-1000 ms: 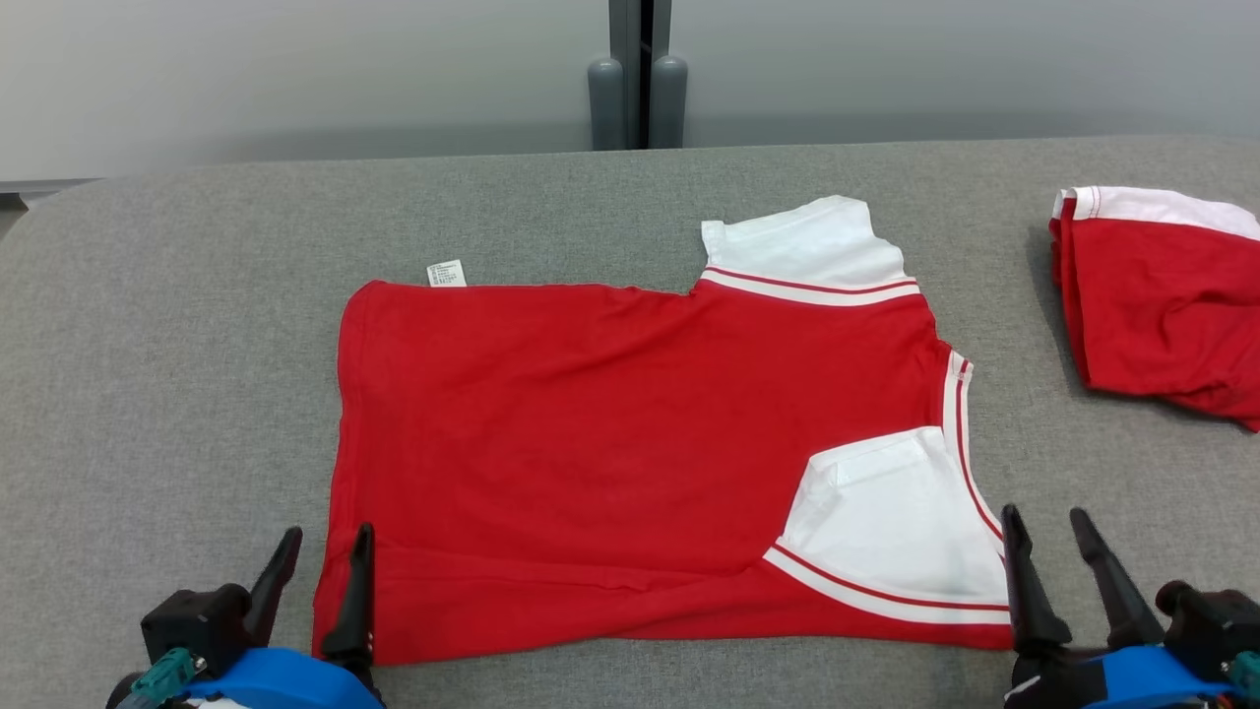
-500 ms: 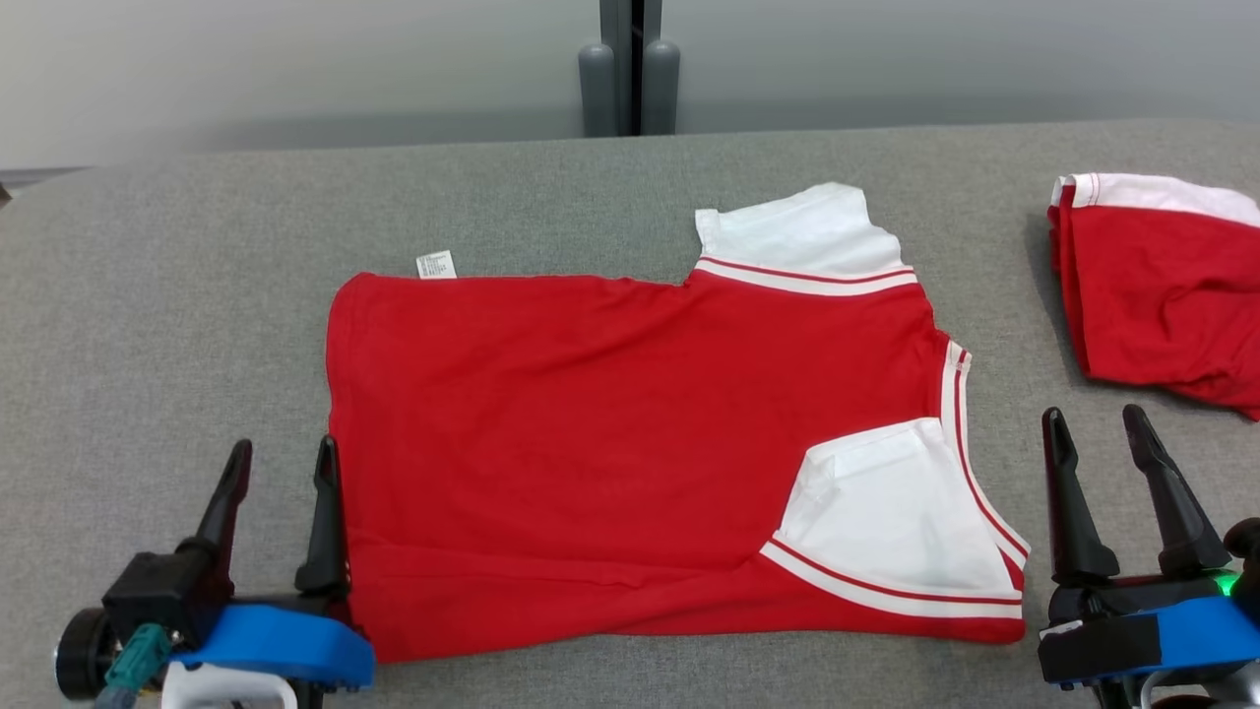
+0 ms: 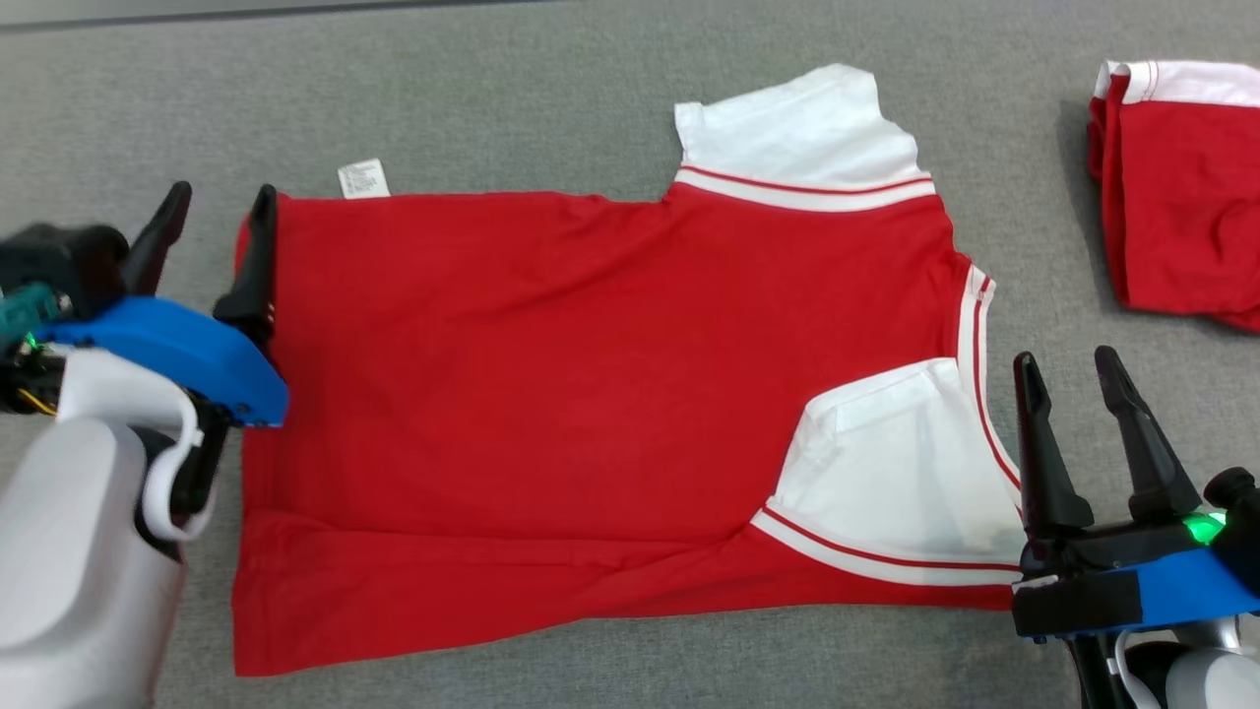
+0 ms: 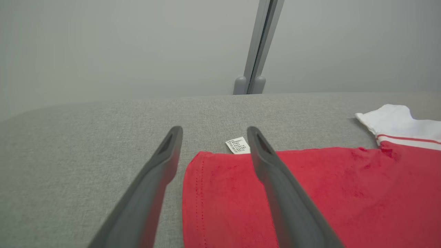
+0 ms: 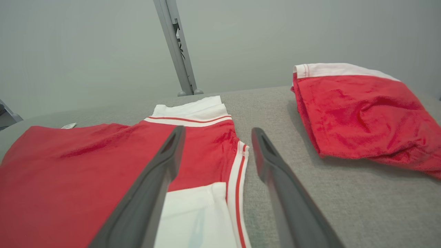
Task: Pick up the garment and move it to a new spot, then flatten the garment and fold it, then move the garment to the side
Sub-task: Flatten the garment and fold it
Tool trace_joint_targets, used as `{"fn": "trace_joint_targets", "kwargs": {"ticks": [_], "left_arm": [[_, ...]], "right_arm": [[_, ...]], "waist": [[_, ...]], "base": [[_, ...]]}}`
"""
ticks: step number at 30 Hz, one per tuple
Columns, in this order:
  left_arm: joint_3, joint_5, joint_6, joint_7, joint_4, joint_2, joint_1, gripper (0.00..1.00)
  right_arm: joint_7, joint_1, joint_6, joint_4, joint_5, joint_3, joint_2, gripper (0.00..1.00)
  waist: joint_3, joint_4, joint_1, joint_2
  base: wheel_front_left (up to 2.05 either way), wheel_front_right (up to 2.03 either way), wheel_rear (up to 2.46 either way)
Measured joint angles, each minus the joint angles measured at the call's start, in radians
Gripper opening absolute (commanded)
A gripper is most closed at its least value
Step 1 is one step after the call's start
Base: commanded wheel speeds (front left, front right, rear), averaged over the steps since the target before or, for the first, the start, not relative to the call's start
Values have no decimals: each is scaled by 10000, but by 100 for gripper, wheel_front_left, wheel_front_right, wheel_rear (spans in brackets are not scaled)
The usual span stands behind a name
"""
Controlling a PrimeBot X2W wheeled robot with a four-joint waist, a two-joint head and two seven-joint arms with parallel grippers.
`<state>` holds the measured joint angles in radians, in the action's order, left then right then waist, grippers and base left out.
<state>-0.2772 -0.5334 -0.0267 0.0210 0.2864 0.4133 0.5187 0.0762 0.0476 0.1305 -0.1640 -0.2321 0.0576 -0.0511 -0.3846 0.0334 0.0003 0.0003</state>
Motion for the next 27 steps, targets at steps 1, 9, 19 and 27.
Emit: {"fn": "trace_joint_targets", "kwargs": {"ticks": [1, 9, 19, 27], "left_arm": [[-12, -146, -207, 207, 435, 36, 304, 100], [-585, -915, -926, 2079, 3319, 426, 2214, 100], [-1613, -1862, -993, 2986, 4167, 677, 2799, 0], [-2196, -2228, -1032, 2424, 4240, 825, 3152, 0]], "right_arm": [[23, 64, 0, 58, -35, -36, 2, 100], [316, 438, 0, 570, -226, -267, 2, 100], [337, 1629, 0, 1528, -167, -251, -146, 100], [67, 4718, 0, 3894, -897, -591, -1227, 100]], "waist": [[-102, 50, 0, 0], [-584, 409, 0, 0], [-652, 492, -3, 0], [-767, 307, -2, 0]], "base": [[0, 0, 0], [0, 0, 0], [0, 0, 0], [0, 0, 0]]}}
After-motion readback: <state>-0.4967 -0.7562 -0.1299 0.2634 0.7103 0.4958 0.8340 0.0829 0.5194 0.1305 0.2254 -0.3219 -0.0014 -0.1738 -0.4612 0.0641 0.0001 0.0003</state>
